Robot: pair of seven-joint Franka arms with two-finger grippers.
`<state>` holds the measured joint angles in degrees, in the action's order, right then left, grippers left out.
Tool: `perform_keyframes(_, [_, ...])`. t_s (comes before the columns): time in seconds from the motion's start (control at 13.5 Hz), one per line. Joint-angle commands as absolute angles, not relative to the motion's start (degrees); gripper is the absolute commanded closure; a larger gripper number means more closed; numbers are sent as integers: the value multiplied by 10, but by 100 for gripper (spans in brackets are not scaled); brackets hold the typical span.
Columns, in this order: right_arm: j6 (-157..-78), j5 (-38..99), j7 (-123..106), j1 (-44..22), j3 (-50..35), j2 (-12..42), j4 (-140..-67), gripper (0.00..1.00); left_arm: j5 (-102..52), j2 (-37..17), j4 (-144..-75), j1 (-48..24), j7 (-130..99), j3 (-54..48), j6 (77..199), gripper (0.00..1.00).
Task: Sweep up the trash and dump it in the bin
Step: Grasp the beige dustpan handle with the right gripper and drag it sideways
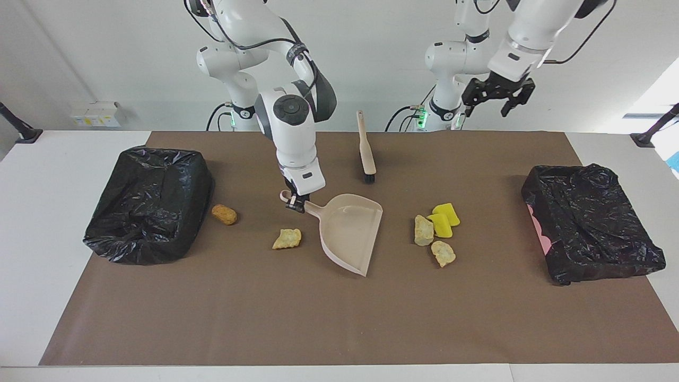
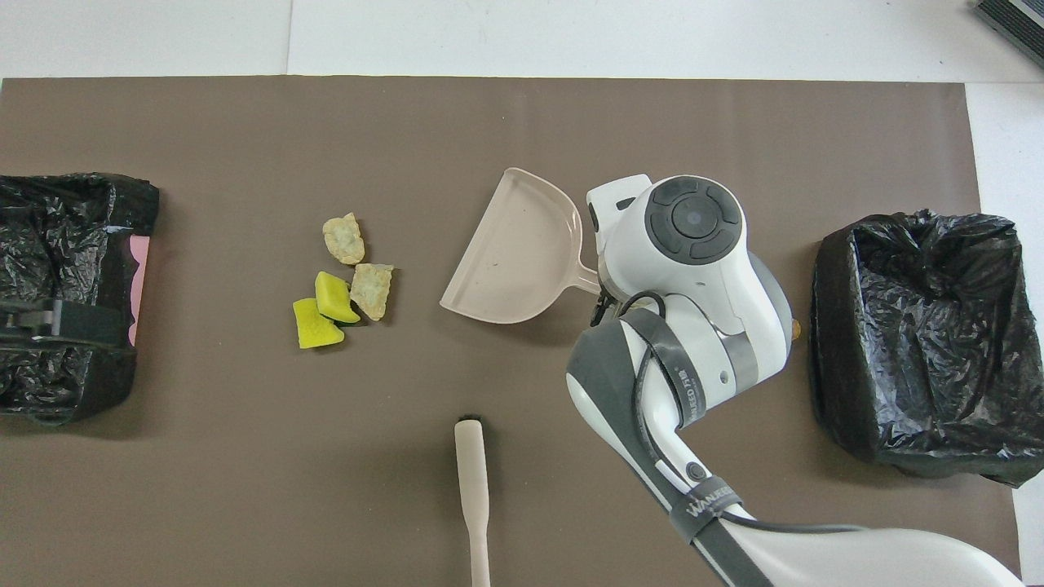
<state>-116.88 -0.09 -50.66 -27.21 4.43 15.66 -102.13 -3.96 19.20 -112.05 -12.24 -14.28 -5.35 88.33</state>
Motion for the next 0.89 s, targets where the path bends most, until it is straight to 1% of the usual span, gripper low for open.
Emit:
perform_keyframes(0.0, [-1170,-16,-569,-257,40,149,-1029,100,-51,237,-1220,-196,-177,-43,926,0])
perform_keyframes(0.15, [-1174,-18,-578,-251,40,149,-1029,100,-60,241,-1265,-242,-219,-43,968,0])
perform_keyframes(0.45, [-1172,-18,-622,-240,40,150,-1032,100,-76,240,-1315,-312,-298,-43,1052,0])
perform_keyframes(0.52, [-1171,-18,-622,-240,40,149,-1033,100,-76,236,-1326,-331,-316,-43,1063,0])
perform_keyframes(0.59, [-1171,-18,-621,-240,40,149,-1034,100,-76,228,-1345,-363,-347,-43,1090,0])
perform_keyframes(0.74, [-1172,-19,-622,-240,41,149,-1034,100,-76,223,-1386,-403,-405,-43,1150,0])
perform_keyframes(0.82, [-1174,-21,-622,-240,41,149,-1034,100,-76,204,-1401,-436,-424,-43,1175,0])
